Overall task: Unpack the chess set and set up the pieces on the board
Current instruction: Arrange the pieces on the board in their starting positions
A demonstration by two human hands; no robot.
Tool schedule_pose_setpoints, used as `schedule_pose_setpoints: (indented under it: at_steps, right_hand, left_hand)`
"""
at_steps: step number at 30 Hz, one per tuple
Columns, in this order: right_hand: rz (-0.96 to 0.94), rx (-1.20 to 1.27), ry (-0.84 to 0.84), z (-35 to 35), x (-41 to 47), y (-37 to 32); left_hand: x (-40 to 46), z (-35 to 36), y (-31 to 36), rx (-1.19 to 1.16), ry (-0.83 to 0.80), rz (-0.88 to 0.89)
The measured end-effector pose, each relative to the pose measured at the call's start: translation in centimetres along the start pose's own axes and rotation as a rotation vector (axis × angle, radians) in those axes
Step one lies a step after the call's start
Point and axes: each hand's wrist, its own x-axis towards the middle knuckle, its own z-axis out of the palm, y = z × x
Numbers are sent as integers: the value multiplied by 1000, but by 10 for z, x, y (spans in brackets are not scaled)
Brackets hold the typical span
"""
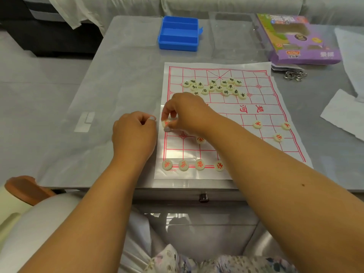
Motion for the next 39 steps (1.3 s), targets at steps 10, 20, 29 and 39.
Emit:
schedule_pose_setpoints:
  at_steps: [10, 20, 29, 39]
  right_hand:
    - [124, 63, -36, -46, -49, 27]
    - [121, -3, -149, -28, -69, 25]
    - [13, -112, -47, -14, -50, 6]
    - [45, 4, 45, -16, -59, 15]
  left_hand:
    - [1, 4, -6, 68, -103, 53]
    - [0, 7, -6, 73, -65, 114]
    - [2, 9, -6, 113, -57, 119]
    - [3, 9, -8, 116, -51, 125]
